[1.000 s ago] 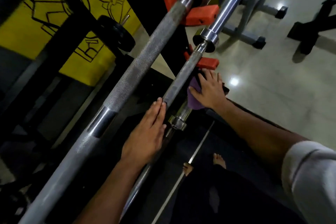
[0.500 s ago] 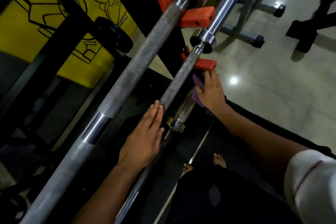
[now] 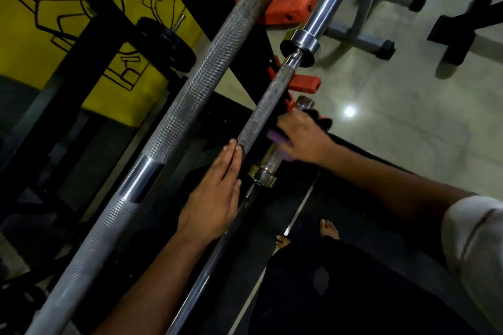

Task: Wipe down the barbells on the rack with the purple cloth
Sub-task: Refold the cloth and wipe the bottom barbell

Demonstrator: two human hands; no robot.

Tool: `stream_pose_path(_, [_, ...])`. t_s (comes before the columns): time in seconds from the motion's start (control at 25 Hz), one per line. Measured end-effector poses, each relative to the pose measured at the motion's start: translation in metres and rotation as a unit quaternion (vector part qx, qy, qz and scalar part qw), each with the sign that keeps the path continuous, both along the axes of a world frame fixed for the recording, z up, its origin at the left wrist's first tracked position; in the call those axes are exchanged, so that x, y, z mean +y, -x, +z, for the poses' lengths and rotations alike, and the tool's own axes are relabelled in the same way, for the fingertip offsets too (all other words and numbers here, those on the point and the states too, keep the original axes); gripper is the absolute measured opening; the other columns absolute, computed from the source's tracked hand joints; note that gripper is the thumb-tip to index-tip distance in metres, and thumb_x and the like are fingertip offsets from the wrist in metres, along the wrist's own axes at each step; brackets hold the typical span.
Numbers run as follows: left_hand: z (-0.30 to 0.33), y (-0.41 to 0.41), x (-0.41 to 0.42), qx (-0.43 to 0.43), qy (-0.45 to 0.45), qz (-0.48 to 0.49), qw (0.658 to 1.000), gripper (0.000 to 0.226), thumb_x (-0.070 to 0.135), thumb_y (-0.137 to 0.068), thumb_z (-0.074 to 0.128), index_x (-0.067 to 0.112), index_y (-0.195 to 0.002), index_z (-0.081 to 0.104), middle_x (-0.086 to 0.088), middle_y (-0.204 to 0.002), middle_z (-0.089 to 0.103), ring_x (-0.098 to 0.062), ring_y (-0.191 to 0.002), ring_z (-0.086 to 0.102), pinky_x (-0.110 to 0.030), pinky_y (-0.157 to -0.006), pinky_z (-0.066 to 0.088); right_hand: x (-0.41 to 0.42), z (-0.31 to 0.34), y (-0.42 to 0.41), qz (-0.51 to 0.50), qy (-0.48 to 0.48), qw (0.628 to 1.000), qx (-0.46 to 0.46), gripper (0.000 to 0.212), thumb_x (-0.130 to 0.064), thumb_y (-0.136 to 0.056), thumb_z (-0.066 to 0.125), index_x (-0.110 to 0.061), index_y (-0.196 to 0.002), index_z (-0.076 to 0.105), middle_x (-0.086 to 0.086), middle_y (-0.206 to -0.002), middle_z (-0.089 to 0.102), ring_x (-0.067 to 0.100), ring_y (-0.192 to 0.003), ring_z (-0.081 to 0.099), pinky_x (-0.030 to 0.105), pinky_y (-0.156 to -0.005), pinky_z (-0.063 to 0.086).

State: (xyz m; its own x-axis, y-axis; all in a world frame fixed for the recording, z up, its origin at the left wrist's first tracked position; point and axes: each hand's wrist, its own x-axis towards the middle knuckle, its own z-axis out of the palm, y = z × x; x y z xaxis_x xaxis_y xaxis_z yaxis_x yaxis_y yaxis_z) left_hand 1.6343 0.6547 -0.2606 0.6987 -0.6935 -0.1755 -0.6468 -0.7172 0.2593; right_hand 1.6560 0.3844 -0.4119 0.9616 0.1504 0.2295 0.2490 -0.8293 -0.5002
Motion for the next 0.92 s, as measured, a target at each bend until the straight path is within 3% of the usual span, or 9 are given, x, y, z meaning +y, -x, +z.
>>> stream_pose_path(0.16, [0.001, 0.0, 0.0, 0.002, 0.002, -0.002, 1.0, 0.063, 0.019, -0.104, 0.04, 0.012, -0.16, 0.011, 0.004, -0.168, -0.001, -0.011, -0.154, 0.009, -0.024, -0.12, 0.019, -0.004, -0.01, 0.0, -0.197, -0.05, 0.979, 0.025, 0.043, -0.034, -0.084, 0.053, -0.006, -0.116, 0.055, 0.013, -0.125, 0.058, 0.033, -0.124, 0.051, 0.054, -0.11, 0.039])
stream_pose_path(0.28, [0.001, -0.001, 0.0, 0.001, 0.0, -0.003, 1.0, 0.063, 0.018, -0.104, 0.041, 0.011, -0.16, 0.011, 0.003, -0.168, -0.001, -0.012, -0.154, 0.008, -0.025, -0.121, 0.017, 0.043, -0.005, 0.03, -0.136, -0.102, 0.984, 0.06, 0.049, -0.032, -0.088, 0.053, -0.001, -0.125, 0.056, 0.018, -0.135, 0.056, 0.032, -0.136, 0.043, 0.054, -0.122, 0.023])
stream_pose_path(0.4, [0.001, -0.002, 0.0, 0.002, 0.005, -0.01, 1.0, 0.064, 0.015, -0.103, 0.043, 0.011, -0.159, 0.012, 0.001, -0.168, 0.001, -0.013, -0.154, 0.008, -0.026, -0.121, 0.018, 0.06, 0.0, 0.071, -0.059, -0.198, 0.971, 0.124, 0.054, -0.021, -0.092, 0.059, -0.005, -0.143, 0.047, 0.003, -0.149, 0.045, 0.019, -0.149, 0.027, 0.036, -0.127, 0.008])
stream_pose_path(0.48, [0.0, -0.002, -0.001, 0.006, 0.005, -0.005, 1.0, 0.064, 0.015, -0.103, 0.043, 0.011, -0.159, 0.013, 0.002, -0.168, 0.001, -0.013, -0.154, 0.009, -0.026, -0.121, 0.019, 0.067, -0.003, 0.105, -0.105, -0.289, 0.937, 0.167, 0.057, -0.015, -0.097, 0.06, -0.012, -0.15, 0.039, -0.007, -0.155, 0.031, 0.011, -0.15, 0.022, 0.027, -0.124, 0.014])
stream_pose_path(0.52, [0.0, -0.002, -0.001, 0.01, 0.007, 0.0, 1.0, 0.064, 0.014, -0.103, 0.044, 0.011, -0.159, 0.013, 0.002, -0.168, 0.001, -0.013, -0.154, 0.009, -0.025, -0.12, 0.019, 0.071, -0.007, 0.119, -0.166, -0.336, 0.908, 0.189, 0.054, -0.015, -0.098, 0.059, -0.013, -0.148, 0.04, -0.005, -0.155, 0.031, 0.01, -0.145, 0.029, 0.028, -0.122, 0.021])
stream_pose_path(0.6, [0.001, -0.001, -0.001, 0.013, 0.011, 0.005, 1.0, 0.064, 0.014, -0.103, 0.044, 0.011, -0.159, 0.014, 0.002, -0.168, 0.002, -0.012, -0.154, 0.01, -0.023, -0.119, 0.019, 0.067, -0.016, 0.128, -0.311, -0.445, 0.808, 0.231, 0.045, -0.015, -0.098, 0.059, -0.015, -0.142, 0.045, 0.003, -0.144, 0.043, 0.015, -0.129, 0.045, 0.035, -0.115, 0.036])
stream_pose_path(0.72, [0.0, -0.002, -0.002, 0.005, 0.016, -0.006, 1.0, 0.064, 0.011, -0.102, 0.045, 0.008, -0.159, 0.016, -0.001, -0.168, 0.004, -0.014, -0.154, 0.011, -0.028, -0.121, 0.022, 0.046, -0.017, 0.109, -0.405, -0.669, 0.563, 0.268, 0.03, -0.017, -0.09, 0.057, -0.016, -0.119, 0.06, 0.01, -0.105, 0.067, 0.027, -0.095, 0.063, 0.038, -0.082, 0.057])
stream_pose_path(0.8, [0.001, -0.002, -0.001, 0.006, 0.013, -0.005, 1.0, 0.065, 0.01, -0.101, 0.046, 0.008, -0.159, 0.016, -0.001, -0.168, 0.004, -0.014, -0.154, 0.011, -0.029, -0.122, 0.023, 0.031, -0.006, 0.095, -0.403, -0.768, 0.425, 0.261, 0.023, -0.023, -0.087, 0.055, -0.01, -0.103, 0.064, 0.012, -0.086, 0.068, 0.028, -0.079, 0.065, 0.033, -0.067, 0.057])
stream_pose_path(0.92, [0.001, -0.002, -0.002, 0.008, 0.017, -0.008, 1.0, 0.068, 0.007, -0.099, 0.048, 0.007, -0.159, 0.015, -0.002, -0.168, 0.003, -0.015, -0.154, 0.011, -0.029, -0.122, 0.022, 0.02, 0.0, 0.063, -0.357, -0.854, 0.348, 0.147, 0.038, -0.039, -0.086, 0.043, -0.012, -0.093, 0.069, 0.009, -0.091, 0.068, 0.025, -0.086, 0.066, 0.033, -0.081, 0.052])
